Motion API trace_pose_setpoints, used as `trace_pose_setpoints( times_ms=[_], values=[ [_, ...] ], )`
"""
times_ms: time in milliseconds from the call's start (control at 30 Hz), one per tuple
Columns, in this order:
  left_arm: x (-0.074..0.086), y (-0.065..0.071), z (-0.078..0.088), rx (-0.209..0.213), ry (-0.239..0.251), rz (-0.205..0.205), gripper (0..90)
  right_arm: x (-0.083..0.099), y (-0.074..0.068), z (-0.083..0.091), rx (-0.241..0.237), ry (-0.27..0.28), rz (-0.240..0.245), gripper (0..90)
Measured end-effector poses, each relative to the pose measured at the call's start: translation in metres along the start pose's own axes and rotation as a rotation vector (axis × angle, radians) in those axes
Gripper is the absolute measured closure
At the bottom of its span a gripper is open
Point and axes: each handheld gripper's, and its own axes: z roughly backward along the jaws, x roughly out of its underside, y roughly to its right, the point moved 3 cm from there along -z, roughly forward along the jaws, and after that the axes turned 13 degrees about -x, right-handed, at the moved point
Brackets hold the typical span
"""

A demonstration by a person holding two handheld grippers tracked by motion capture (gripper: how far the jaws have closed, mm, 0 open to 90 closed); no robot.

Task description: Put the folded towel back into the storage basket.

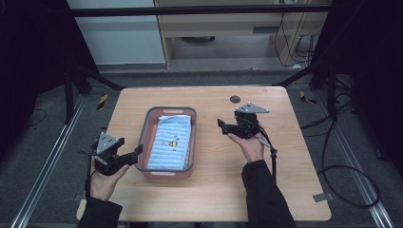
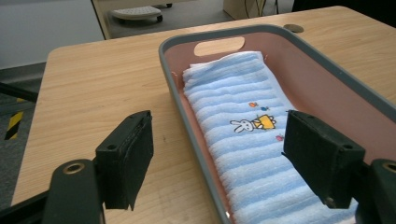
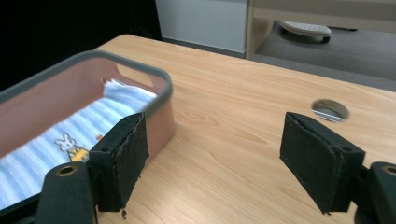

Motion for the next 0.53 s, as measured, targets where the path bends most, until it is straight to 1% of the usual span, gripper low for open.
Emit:
trace_pose_setpoints(
  times_ms=[67, 100, 200, 233, 267, 333, 367, 400, 433, 467, 500, 533],
  values=[
    [0.002, -0.003, -0.001, -0.008, -0.007, 0.001, 23.8, 0.004, 0.005, 0.007, 0.012, -0.004, 0.005, 22.5],
    [0.004, -0.005, -0.002, -0.014, -0.016, 0.007, 23.2, 0.009, 0.010, 0.015, 0.024, -0.014, 0.005, 22.2],
    [0.005, -0.008, -0.003, -0.024, -0.019, 0.008, 22.7, 0.013, 0.013, 0.022, 0.027, -0.014, -0.005, 21.9],
    [0.007, -0.013, -0.005, -0.034, -0.023, 0.013, 22.0, 0.018, 0.017, 0.030, 0.030, -0.008, -0.006, 21.6],
    [0.008, -0.014, -0.005, -0.038, -0.026, 0.015, 21.8, 0.022, 0.020, 0.035, 0.032, -0.004, -0.010, 21.6],
    [0.010, -0.016, -0.006, -0.042, -0.028, 0.020, 21.5, 0.024, 0.021, 0.038, 0.032, -0.005, -0.015, 21.4],
    [0.011, -0.018, -0.006, -0.043, -0.030, 0.019, 21.4, 0.027, 0.023, 0.042, 0.036, -0.006, -0.016, 21.2],
    [0.014, -0.022, -0.008, -0.053, -0.034, 0.019, 21.4, 0.035, 0.027, 0.050, 0.042, -0.011, -0.020, 20.8],
    [0.015, -0.023, -0.008, -0.055, -0.038, 0.019, 21.4, 0.039, 0.029, 0.053, 0.048, -0.019, -0.020, 20.5],
    [0.015, -0.023, -0.008, -0.055, -0.038, 0.019, 21.4, 0.039, 0.029, 0.053, 0.048, -0.019, -0.020, 20.5],
    [0.018, -0.026, -0.010, -0.061, -0.044, 0.023, 21.4, 0.046, 0.032, 0.058, 0.055, -0.026, -0.024, 20.1],
    [0.018, -0.026, -0.010, -0.061, -0.044, 0.023, 21.4, 0.046, 0.032, 0.058, 0.055, -0.026, -0.024, 20.1]
  ],
)
